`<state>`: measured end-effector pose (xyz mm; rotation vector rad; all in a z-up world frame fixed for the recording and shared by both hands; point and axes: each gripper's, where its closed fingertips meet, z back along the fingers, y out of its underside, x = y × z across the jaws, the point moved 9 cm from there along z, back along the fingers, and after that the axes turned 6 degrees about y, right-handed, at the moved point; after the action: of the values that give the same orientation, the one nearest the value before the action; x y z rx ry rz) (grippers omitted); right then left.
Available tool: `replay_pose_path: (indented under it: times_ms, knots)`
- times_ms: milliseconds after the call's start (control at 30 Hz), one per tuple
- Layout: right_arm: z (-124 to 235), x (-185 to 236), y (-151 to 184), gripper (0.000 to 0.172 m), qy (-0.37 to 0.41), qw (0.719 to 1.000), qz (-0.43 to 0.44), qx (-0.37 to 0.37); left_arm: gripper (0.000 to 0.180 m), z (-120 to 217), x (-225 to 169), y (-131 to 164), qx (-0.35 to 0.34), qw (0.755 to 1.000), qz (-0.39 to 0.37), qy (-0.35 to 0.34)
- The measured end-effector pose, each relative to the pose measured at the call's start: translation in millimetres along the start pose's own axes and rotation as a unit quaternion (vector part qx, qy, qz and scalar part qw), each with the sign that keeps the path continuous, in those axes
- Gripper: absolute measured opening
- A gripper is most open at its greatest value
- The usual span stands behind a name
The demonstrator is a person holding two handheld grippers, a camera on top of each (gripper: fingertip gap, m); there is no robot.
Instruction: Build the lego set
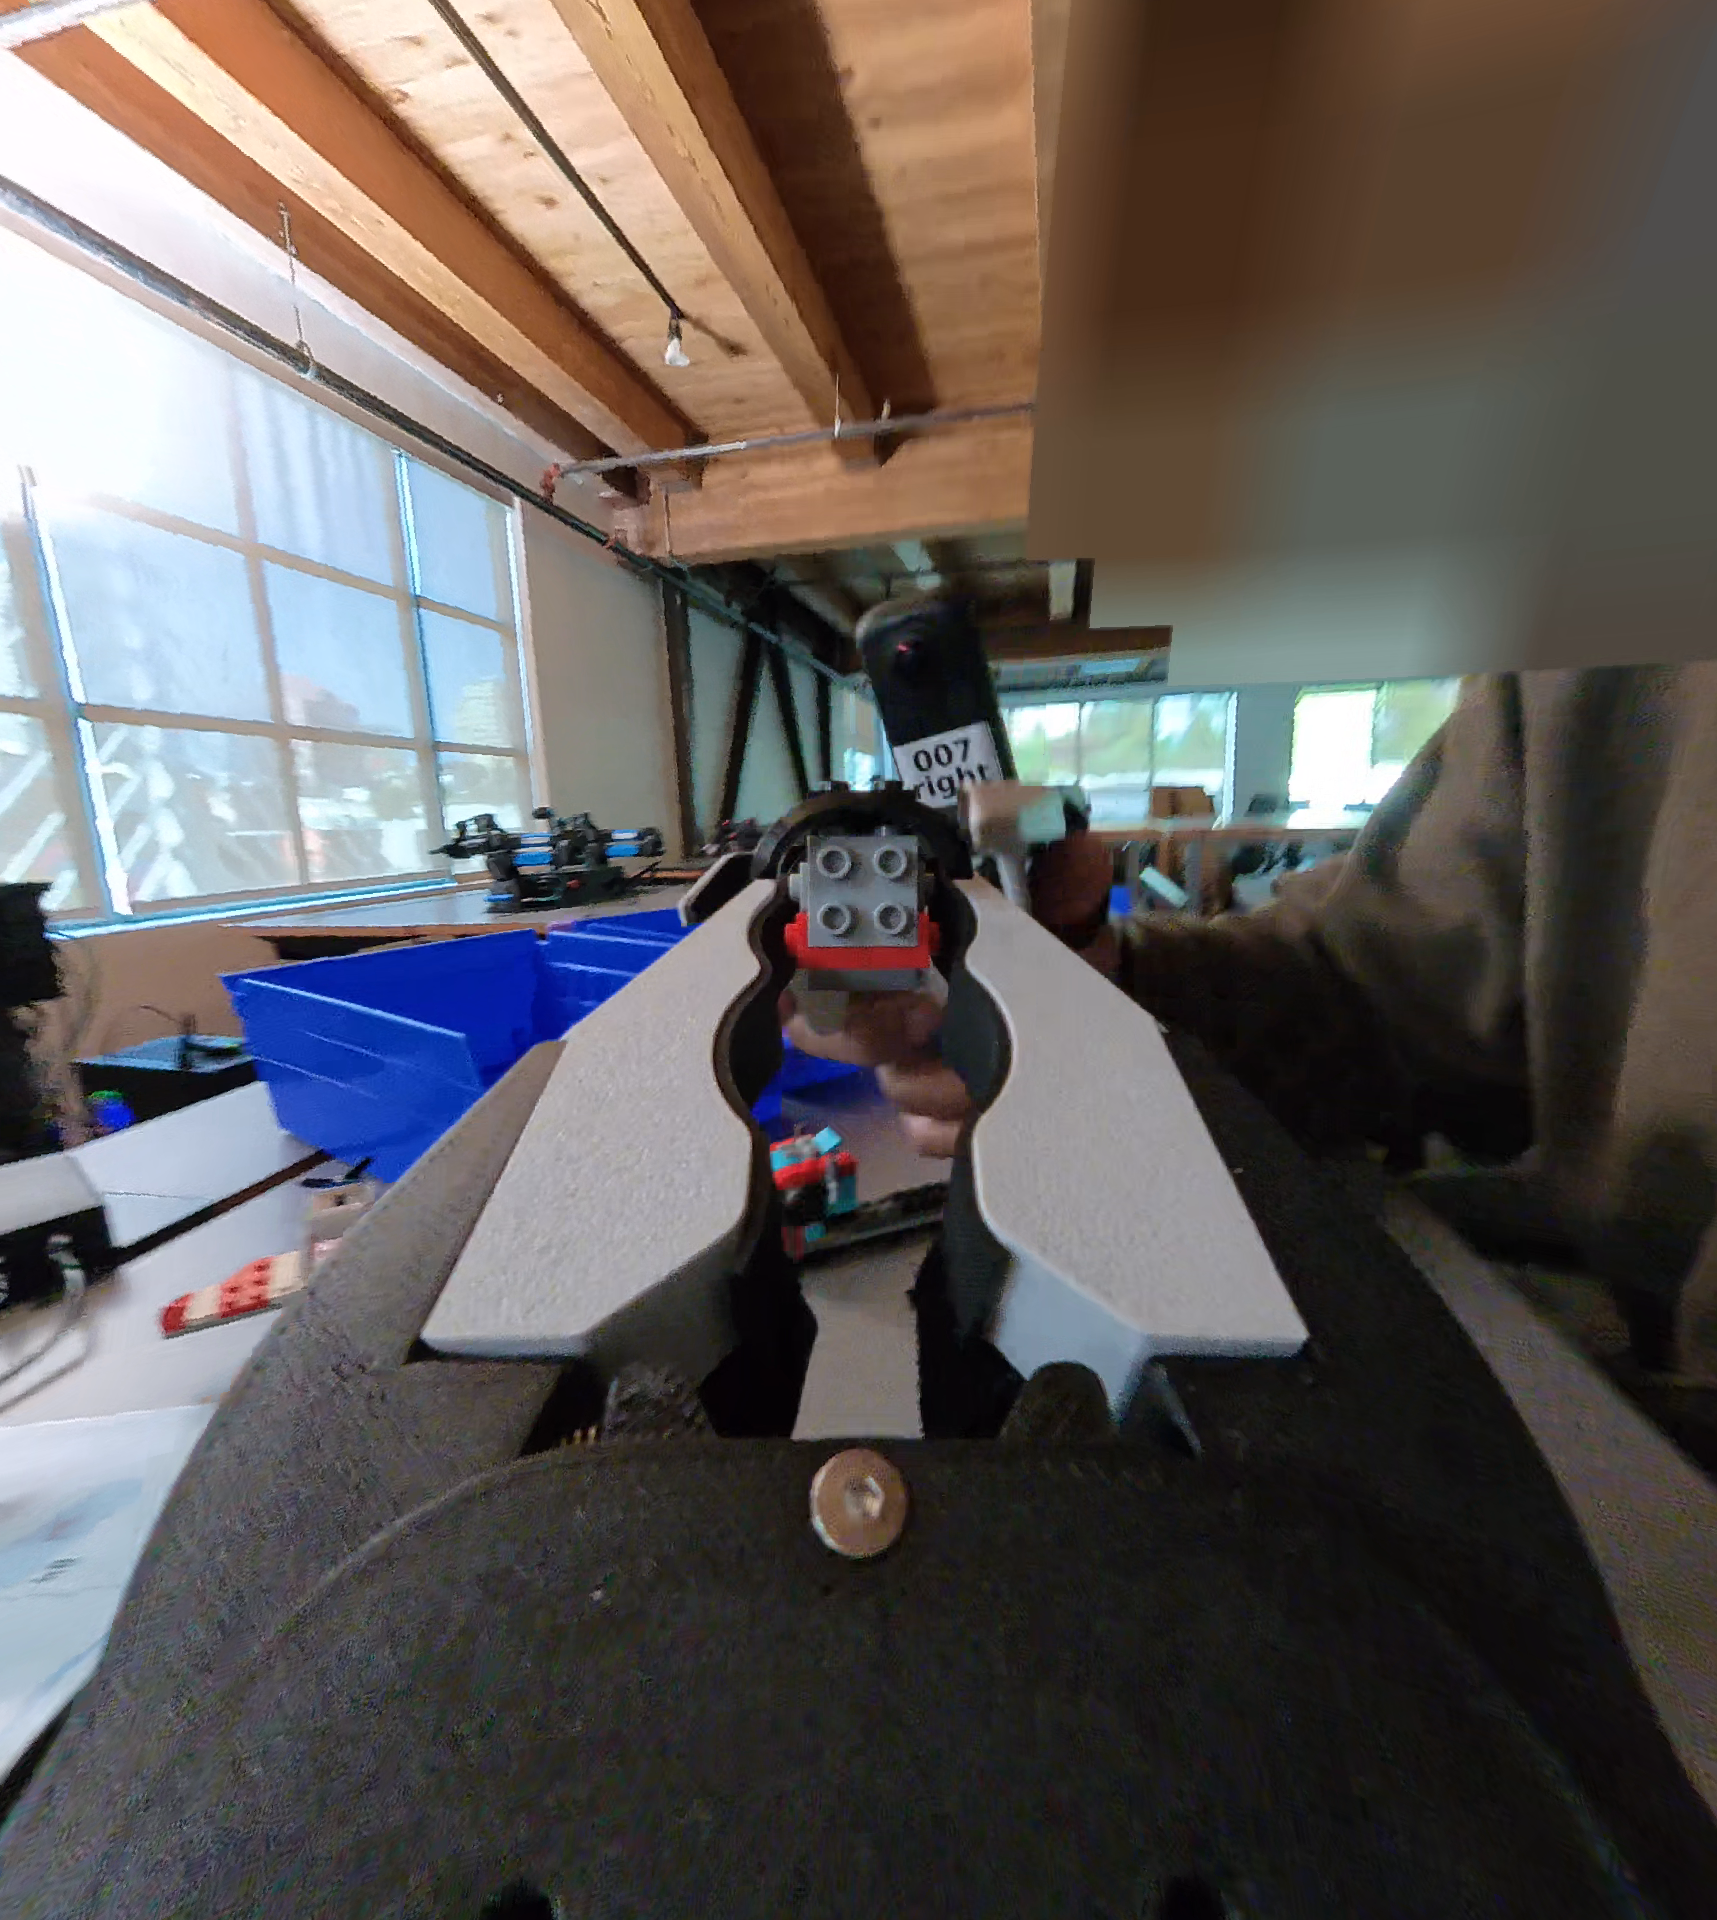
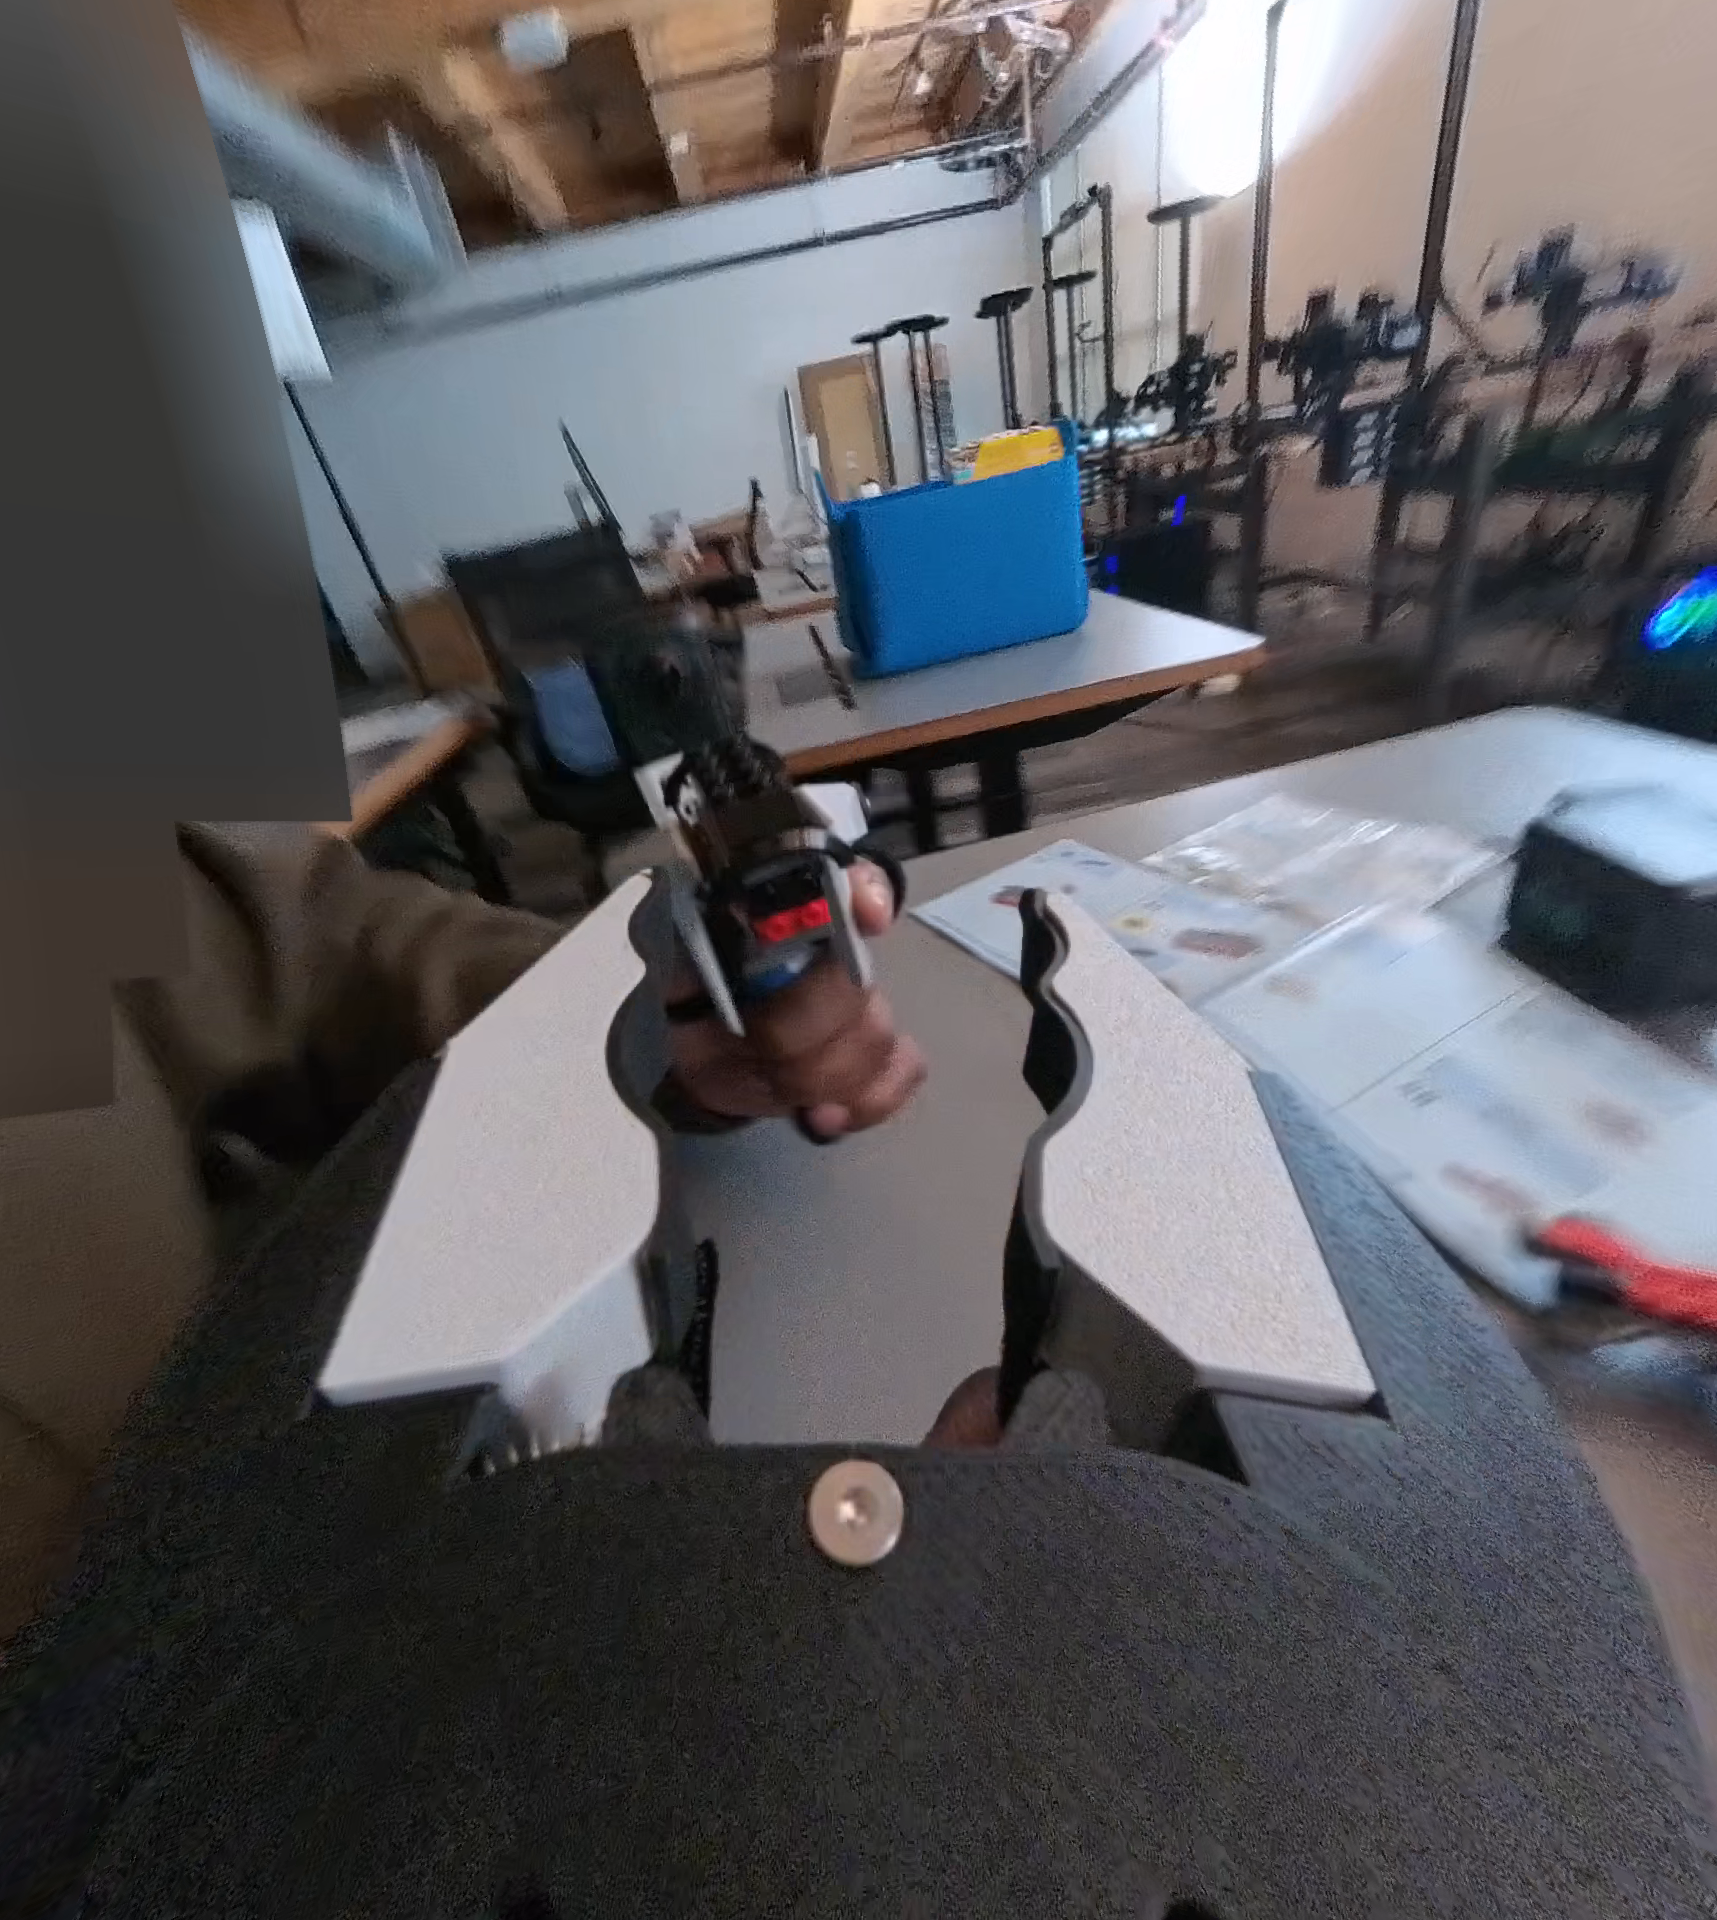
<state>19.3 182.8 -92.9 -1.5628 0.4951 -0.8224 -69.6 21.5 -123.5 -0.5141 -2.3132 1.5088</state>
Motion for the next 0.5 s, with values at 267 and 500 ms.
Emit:
replay_pose_path:
  times_ms: [267,500]
  knots:
    - [17,1,13,0.053,0.007,0.986,-0.165,0.021,0.026,-12,-17,9,0.105,0.98,-0.166,-0.025]
    - [22,0,36,0.054,-0.048,0.965,-0.253,0.039,0.026,-16,-24,14,0.125,0.968,-0.217,-0.019]
